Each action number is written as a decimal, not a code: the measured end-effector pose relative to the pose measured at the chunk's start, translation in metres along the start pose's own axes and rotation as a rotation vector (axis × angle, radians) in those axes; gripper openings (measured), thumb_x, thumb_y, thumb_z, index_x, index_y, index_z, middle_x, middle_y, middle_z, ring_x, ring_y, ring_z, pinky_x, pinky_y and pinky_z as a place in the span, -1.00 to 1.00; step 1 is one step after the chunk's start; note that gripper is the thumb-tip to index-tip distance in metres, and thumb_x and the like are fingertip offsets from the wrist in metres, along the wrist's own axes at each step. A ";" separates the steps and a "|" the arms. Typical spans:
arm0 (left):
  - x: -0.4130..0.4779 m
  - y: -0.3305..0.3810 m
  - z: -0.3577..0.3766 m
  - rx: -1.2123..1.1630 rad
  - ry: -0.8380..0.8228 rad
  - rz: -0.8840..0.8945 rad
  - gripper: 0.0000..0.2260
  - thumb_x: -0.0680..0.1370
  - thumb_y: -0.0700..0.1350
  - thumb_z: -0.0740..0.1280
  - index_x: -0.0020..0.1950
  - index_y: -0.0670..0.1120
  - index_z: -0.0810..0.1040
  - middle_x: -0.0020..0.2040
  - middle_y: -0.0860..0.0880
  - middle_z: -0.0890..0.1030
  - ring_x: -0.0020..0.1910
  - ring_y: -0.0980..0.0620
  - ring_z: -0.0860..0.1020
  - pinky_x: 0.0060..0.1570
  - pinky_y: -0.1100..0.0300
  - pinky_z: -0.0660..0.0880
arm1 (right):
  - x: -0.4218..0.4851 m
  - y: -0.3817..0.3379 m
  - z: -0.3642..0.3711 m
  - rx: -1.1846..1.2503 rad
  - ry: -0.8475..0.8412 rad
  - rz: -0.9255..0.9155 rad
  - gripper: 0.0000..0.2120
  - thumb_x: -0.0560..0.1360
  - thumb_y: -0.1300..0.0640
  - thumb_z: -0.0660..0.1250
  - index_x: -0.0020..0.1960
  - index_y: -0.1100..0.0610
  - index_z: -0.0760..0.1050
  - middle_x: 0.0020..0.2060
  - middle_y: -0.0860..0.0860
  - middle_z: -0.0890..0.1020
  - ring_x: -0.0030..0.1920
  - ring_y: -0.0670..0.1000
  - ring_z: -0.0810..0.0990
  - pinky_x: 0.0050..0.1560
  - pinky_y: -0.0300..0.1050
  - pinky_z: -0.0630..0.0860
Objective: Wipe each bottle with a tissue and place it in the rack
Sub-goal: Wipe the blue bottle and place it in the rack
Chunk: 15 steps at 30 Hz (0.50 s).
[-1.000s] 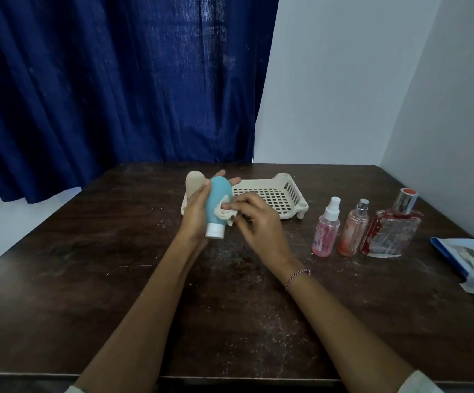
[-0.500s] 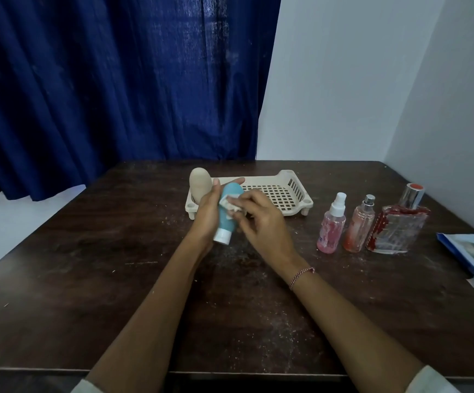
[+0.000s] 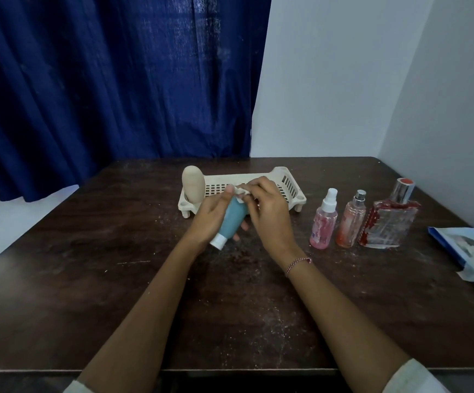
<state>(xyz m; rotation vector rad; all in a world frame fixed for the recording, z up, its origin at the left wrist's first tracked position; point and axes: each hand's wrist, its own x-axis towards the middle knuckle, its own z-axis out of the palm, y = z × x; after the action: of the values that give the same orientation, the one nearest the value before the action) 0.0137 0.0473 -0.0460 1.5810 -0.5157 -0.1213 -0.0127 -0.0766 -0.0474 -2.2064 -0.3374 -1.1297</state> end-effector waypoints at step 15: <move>0.006 -0.005 -0.005 0.070 0.254 0.169 -0.89 0.61 -0.06 0.21 -0.04 -0.08 0.42 -0.18 0.00 0.57 -0.29 0.19 0.55 -0.32 0.28 0.50 | 0.004 0.007 0.004 0.122 0.060 0.161 -0.82 0.47 0.23 0.37 0.04 0.27 0.59 -0.13 0.01 0.54 -0.11 -0.11 0.49 -0.08 -0.42 0.37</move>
<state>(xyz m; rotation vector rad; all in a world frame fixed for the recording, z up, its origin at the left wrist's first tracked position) 0.0217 0.0494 -0.0490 1.5860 -0.4550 0.2255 -0.0048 -0.0803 -0.0492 -2.0494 -0.1942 -1.0567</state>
